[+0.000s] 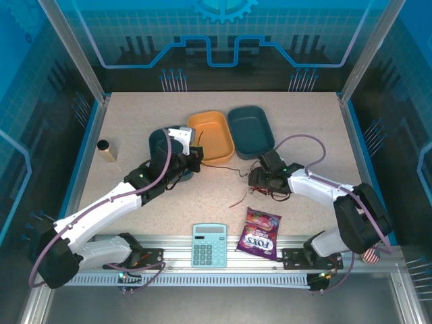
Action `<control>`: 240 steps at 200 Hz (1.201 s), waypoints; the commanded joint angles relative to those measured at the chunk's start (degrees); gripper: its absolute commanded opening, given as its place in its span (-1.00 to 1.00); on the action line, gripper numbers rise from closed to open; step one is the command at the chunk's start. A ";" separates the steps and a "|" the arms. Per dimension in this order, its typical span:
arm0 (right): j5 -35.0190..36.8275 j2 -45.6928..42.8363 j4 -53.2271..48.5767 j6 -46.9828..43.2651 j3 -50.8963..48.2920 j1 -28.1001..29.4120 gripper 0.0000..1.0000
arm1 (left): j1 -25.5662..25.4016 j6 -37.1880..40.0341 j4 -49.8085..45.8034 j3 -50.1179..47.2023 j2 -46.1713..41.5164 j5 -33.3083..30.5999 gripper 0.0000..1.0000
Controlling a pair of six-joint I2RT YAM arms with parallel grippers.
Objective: Untangle the cables
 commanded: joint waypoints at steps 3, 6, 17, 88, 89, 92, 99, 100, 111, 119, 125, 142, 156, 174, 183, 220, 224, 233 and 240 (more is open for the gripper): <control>-0.36 -1.45 0.30 1.20 -0.06 -1.64 0.86 | 1.05 2.63 -1.84 -0.11 -2.23 -2.58 -1.00; -0.32 -1.50 0.17 1.08 0.05 -1.70 0.86 | 1.15 2.83 -2.12 0.06 -2.50 -2.82 -1.00; -0.06 -1.76 -0.35 1.11 0.40 -1.97 0.85 | 1.51 3.58 -3.12 0.53 -3.58 -3.76 -1.00; 0.20 -2.49 0.00 1.60 -0.84 -2.58 0.80 | 3.14 5.70 -9.30 5.44 -15.46 -5.67 -1.00; 0.21 -2.48 0.00 1.62 -0.85 -2.58 0.80 | 3.17 5.65 -9.35 5.51 -15.57 -5.69 -1.00; 0.15 -2.41 0.02 1.66 -0.79 -2.58 0.80 | 3.22 5.68 -9.49 5.64 -16.02 -5.71 -1.00; 0.13 -2.16 0.11 1.71 -0.95 -2.57 0.79 | 3.28 5.67 -9.61 5.83 -16.99 -5.49 -1.00; 0.13 -2.14 0.16 1.76 -0.95 -2.53 0.79 | 3.24 5.72 -9.64 5.84 -17.13 -5.51 -1.00; 0.17 -1.73 0.20 1.89 -1.03 -2.58 0.78 | 3.28 5.86 -9.74 6.11 -18.37 -4.85 -1.00; 0.34 -1.48 0.20 2.05 -1.11 -2.58 0.78 | 3.28 6.02 -9.94 6.35 -19.13 -4.60 -1.00; 0.53 -1.30 0.16 2.23 -1.10 -2.65 0.78 | 3.28 6.24 -10.20 6.51 -19.57 -4.71 -1.00; 0.74 -1.25 0.47 2.42 -1.42 -2.74 0.77 | 3.29 7.16 -11.33 7.35 -20.55 -5.48 -1.00; 0.81 -1.21 0.46 2.67 -1.43 -2.86 0.76 | 3.37 7.90 -12.36 8.31 -21.25 -6.24 -1.00; 0.92 -0.85 0.23 2.69 -1.30 -3.02 0.75 | 3.32 8.40 -12.58 9.00 -22.31 -5.94 -1.00; 1.14 -0.72 0.04 2.92 -1.25 -3.11 0.75 | 3.30 8.58 -12.66 9.26 -22.84 -5.71 -1.00; 1.40 -2.76 -2.49 -0.64 0.97 -1.65 0.71 | 3.37 8.41 -13.19 9.32 -23.69 -2.28 -1.00; 1.70 -3.17 -3.19 -1.05 1.48 -1.30 0.71 | 3.30 8.41 -13.19 9.28 -23.61 -1.35 -1.00; 2.96 -4.46 -4.94 -1.87 2.71 -0.59 0.72 | 3.36 8.41 -13.15 9.11 -23.10 1.00 -1.00; 4.03 -5.39 -6.25 -2.37 3.87 0.06 0.72 | 3.29 8.48 -13.06 9.10 -22.68 3.11 -1.00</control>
